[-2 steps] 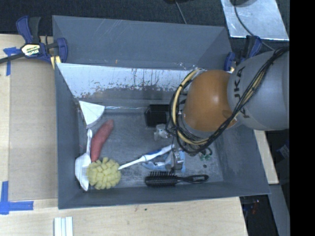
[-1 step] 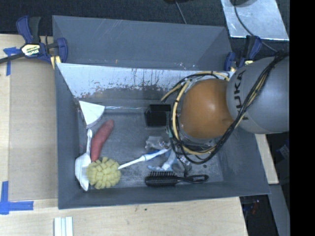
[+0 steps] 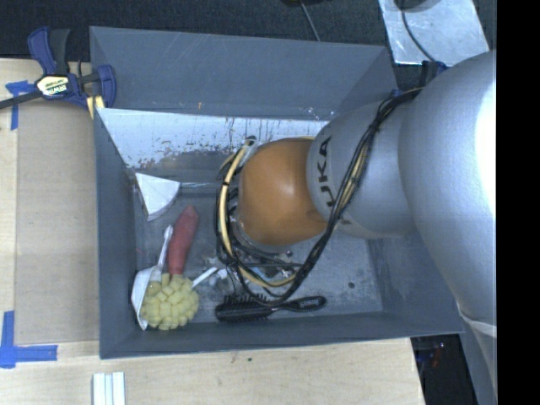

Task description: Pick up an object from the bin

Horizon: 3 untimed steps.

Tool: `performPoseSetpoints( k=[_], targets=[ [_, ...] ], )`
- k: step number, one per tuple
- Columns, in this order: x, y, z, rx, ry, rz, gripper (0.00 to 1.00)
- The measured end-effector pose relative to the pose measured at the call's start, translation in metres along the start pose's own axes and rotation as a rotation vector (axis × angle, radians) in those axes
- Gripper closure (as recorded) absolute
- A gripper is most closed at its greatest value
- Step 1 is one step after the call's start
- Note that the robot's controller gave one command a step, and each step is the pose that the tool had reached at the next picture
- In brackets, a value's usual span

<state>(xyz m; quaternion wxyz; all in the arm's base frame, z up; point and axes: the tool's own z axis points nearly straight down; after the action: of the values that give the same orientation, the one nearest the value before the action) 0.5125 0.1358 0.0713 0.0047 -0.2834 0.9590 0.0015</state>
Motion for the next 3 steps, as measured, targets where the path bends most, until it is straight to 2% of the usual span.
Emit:
performPoseSetpoints(
  k=[3],
  targets=[
    [0.0012, 0.0002, -0.0097, 0.000, 0.002, -0.001, 1.00]
  ],
)
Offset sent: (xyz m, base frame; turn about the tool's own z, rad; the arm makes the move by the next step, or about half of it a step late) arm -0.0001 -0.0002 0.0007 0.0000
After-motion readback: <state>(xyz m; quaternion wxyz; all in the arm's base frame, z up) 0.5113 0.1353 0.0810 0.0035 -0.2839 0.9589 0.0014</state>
